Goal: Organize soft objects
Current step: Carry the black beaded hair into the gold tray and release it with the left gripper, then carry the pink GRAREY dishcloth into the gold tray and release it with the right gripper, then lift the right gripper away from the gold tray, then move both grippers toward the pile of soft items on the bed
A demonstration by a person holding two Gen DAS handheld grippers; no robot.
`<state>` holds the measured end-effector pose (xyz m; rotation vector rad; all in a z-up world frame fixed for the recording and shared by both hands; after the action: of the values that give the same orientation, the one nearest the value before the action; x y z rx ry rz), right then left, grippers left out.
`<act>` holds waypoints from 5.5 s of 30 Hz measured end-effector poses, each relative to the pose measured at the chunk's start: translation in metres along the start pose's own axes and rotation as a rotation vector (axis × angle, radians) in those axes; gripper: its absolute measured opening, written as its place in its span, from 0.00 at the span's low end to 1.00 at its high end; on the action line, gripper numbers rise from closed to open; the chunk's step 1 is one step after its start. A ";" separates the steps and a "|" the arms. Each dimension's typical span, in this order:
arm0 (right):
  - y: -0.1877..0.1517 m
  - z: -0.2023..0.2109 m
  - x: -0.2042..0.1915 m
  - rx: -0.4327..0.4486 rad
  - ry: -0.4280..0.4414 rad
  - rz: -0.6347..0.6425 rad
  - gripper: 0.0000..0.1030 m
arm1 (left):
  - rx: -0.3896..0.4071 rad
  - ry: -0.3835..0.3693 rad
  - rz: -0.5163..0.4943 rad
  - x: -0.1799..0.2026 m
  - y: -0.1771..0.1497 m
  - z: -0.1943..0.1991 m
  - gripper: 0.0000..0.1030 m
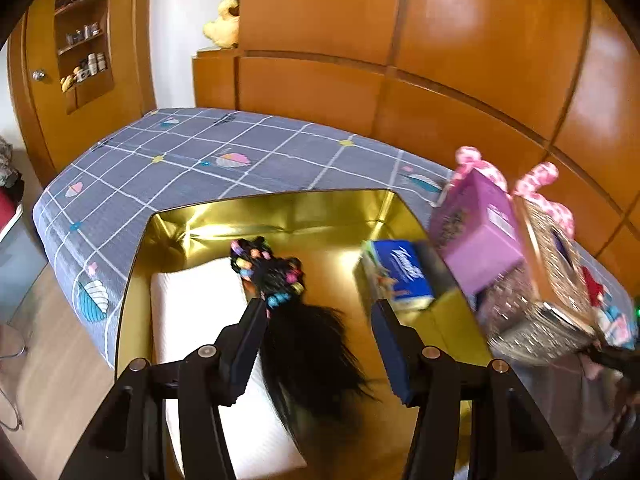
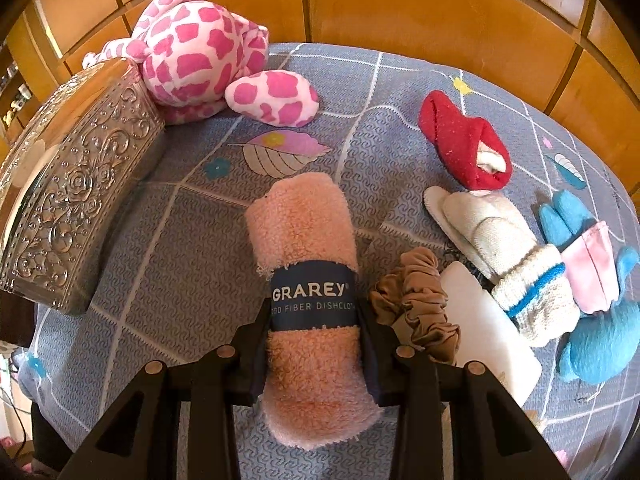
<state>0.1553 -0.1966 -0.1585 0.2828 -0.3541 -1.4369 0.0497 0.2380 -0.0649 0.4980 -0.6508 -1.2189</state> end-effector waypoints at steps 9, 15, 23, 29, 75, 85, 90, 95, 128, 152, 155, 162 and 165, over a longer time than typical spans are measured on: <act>0.011 0.011 -0.005 0.040 -0.002 -0.071 0.33 | 0.031 -0.001 -0.044 0.023 -0.016 0.028 0.57; 0.030 0.028 -0.010 0.091 0.028 -0.117 0.33 | 0.029 -0.027 -0.047 0.028 -0.022 0.034 0.58; 0.072 0.065 -0.036 0.203 0.085 -0.098 0.33 | 0.020 -0.039 -0.046 0.030 -0.029 0.035 0.58; 0.101 0.095 -0.071 0.282 0.138 -0.048 0.33 | 0.009 -0.036 -0.036 0.026 -0.033 0.035 0.58; 0.004 0.097 -0.363 0.273 0.275 0.534 0.48 | 0.093 0.184 0.240 -0.092 -0.038 0.060 0.58; 0.005 0.137 -0.361 0.406 0.230 0.531 0.48 | 0.098 0.184 0.246 -0.093 -0.038 0.062 0.58; 0.003 0.152 -0.362 0.452 0.215 0.536 0.48 | 0.105 0.189 0.246 -0.093 -0.038 0.064 0.58; -0.001 0.166 -0.363 0.498 0.213 0.552 0.48 | 0.108 0.193 0.243 -0.092 -0.038 0.067 0.58; 0.014 0.180 -0.237 0.558 0.112 0.332 0.48 | 0.081 -0.024 -0.114 0.038 -0.031 0.071 0.58; -0.001 0.120 0.119 0.349 -0.219 -0.368 0.48 | -0.063 -0.336 -0.580 0.237 -0.077 0.036 0.58; -0.010 0.115 0.154 0.351 -0.224 -0.483 0.49 | -0.081 -0.366 -0.600 0.256 -0.080 0.030 0.58; -0.032 0.106 0.203 0.329 -0.122 -0.761 0.52 | -0.150 -0.420 -0.613 0.294 -0.091 0.007 0.58; -0.034 0.101 0.204 0.299 -0.097 -0.782 0.52 | -0.182 -0.428 -0.618 0.305 -0.097 -0.003 0.58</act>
<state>0.1032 -0.4010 -0.0662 0.6434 -0.5771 -2.1711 0.0475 -0.0823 -0.0746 0.2878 -0.7619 -1.9841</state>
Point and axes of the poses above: each gripper's, at about its wrist camera, not at the fingertips, and z roughly against the way its jaws point, x to its right, y to its top, the point moved 4 cm from there along -z, roughly the way its jaws point, and after that the axes turned 7 degrees about -y, right-handed, at the moved point
